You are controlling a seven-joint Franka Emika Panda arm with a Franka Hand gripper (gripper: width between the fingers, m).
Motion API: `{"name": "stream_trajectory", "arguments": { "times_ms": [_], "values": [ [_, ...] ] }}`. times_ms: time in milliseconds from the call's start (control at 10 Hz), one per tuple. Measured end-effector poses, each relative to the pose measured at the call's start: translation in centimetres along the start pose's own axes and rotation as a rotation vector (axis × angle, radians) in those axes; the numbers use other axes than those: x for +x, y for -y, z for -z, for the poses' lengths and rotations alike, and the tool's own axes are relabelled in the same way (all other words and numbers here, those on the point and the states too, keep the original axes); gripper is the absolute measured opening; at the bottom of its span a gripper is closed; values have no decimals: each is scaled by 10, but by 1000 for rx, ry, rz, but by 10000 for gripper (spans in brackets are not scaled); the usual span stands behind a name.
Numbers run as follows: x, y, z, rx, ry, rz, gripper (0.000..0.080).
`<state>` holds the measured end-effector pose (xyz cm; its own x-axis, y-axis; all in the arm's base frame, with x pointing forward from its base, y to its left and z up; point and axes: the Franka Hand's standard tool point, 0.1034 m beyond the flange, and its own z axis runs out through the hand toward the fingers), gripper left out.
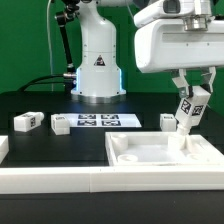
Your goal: Assemble square table
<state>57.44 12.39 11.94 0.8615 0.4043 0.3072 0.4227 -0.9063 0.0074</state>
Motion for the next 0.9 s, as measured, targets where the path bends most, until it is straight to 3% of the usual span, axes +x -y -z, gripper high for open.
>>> {"name": "stream_trajectory", "arguments": {
  "times_ms": [100,200,400,500,600,700,900],
  "values": [
    [-1,0,-1,1,2,-1,291],
    [-7,-9,-3,11,9,-76,291],
    [-2,-25,-2,41,27,-194,291],
    [-2,-20,0,60,65,-245,291],
    [5,-26,1,35,-1,-227,291],
    [2,-33,1,-19,-112,-217,291],
    [-1,-43,0,-77,-226,-217,291]
  ]
}}
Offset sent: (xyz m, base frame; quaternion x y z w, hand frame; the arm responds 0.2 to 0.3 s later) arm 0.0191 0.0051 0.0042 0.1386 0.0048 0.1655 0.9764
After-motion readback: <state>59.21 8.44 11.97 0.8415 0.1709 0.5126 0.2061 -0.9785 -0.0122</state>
